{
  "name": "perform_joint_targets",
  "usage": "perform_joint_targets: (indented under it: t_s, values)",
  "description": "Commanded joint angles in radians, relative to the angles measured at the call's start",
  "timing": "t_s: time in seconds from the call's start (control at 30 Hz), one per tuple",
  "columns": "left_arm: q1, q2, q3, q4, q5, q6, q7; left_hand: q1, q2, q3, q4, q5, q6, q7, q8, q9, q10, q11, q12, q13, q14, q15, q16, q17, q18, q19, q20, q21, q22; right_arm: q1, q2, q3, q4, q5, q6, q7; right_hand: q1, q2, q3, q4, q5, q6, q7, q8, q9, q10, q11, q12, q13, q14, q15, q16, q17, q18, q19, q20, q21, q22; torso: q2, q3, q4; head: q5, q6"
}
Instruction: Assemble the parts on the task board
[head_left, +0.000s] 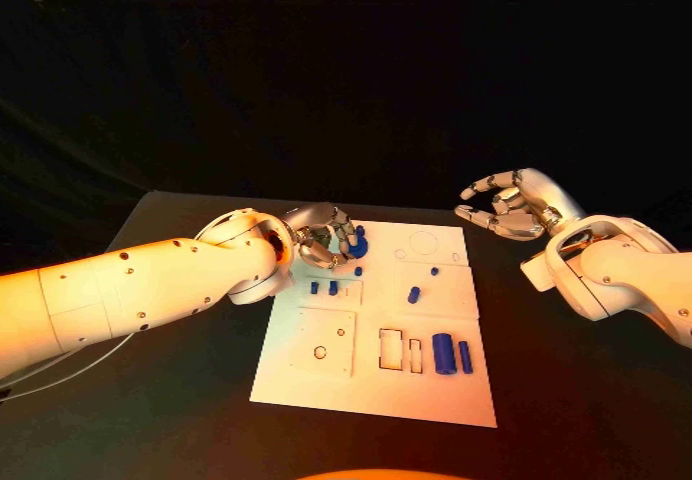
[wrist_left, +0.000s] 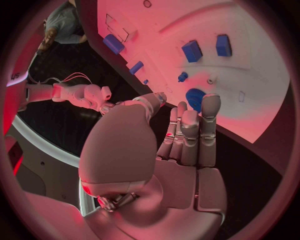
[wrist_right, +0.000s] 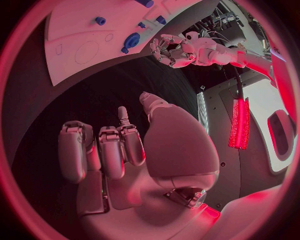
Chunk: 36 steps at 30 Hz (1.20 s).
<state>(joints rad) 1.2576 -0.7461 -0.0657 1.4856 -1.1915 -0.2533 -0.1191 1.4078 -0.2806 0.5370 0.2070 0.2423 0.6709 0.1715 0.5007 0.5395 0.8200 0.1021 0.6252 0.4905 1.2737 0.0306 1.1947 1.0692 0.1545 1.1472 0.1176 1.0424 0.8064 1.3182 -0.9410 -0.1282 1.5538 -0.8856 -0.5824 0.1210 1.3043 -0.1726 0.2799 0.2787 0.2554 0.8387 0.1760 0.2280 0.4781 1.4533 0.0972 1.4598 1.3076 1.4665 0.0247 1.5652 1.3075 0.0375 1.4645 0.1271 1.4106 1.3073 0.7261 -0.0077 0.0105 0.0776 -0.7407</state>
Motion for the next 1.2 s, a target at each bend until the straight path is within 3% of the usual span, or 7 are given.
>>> perform_joint_targets:
  t_s: [0.03,0.23,0.77,1.2]
  values:
    - [-0.007,0.016,-0.001,-0.016,-0.186,-0.048,0.133,0.014,-0.005,0.001,-0.005,-0.003,0.019,-0.002,-0.012,-0.023,0.006,0.001,-0.032,-0.039,-0.007,-0.001,-0.011,-0.026,0.004,0.010,-0.003,0.001,0.005,-0.001,0.000,0.000,0.001,-0.008,0.006,0.008,-0.009,0.002,0.001,0.006,0.004,-0.006,-0.004,0.005,0.000,-0.002,-0.008,0.002,0.130,0.100,-0.008,0.001,0.247,0.007,0.001,-0.006,-0.003,0.130,0.001,0.0002,-0.0024,0.000,0.002]
    - [-0.020,0.048,-0.007,-0.048,-0.294,-0.012,0.136,0.026,-0.008,-0.011,-0.013,-0.003,0.039,-0.004,-0.034,-0.060,0.006,0.004,-0.082,-0.100,0.014,-0.001,0.006,-0.041,-0.010,0.052,-0.001,0.048,0.067,-0.001,0.001,0.000,0.001,-0.008,0.006,0.008,-0.009,0.002,0.001,0.006,0.004,-0.006,-0.004,0.005,0.000,-0.002,-0.008,0.002,0.130,0.100,-0.008,0.001,0.247,0.007,0.001,-0.006,-0.003,0.130,0.001,-0.0002,-0.0003,-0.004,0.004]
    - [-0.026,0.118,-0.011,-0.112,-0.421,0.122,0.062,0.040,-0.002,-0.019,-0.015,-0.004,0.095,-0.031,-0.056,-0.119,0.043,-0.010,-0.126,-0.194,0.137,-0.015,0.151,0.070,-0.057,0.197,-0.013,0.241,0.315,-0.001,0.003,0.000,0.004,-0.008,0.005,0.008,-0.009,0.002,0.001,0.006,0.004,-0.006,-0.004,0.005,0.000,-0.002,-0.008,0.002,0.130,0.100,-0.008,0.001,0.247,0.007,0.001,-0.006,-0.003,0.130,0.001,0.0010,-0.0019,-0.002,0.000]
    - [-0.026,0.140,-0.012,-0.133,-0.435,0.166,0.018,0.052,0.009,0.005,-0.021,-0.004,0.127,-0.033,-0.060,-0.136,0.090,-0.021,-0.118,-0.211,0.164,-0.025,0.175,0.086,-0.067,0.229,-0.021,0.286,0.373,-0.001,0.004,0.000,0.005,-0.008,0.005,0.007,-0.008,0.004,0.001,0.005,0.006,-0.006,-0.005,0.006,0.000,-0.001,-0.009,0.002,0.130,0.100,-0.008,0.001,0.247,0.007,0.001,-0.006,-0.003,0.131,0.000,0.0010,-0.0008,-0.003,-0.002]
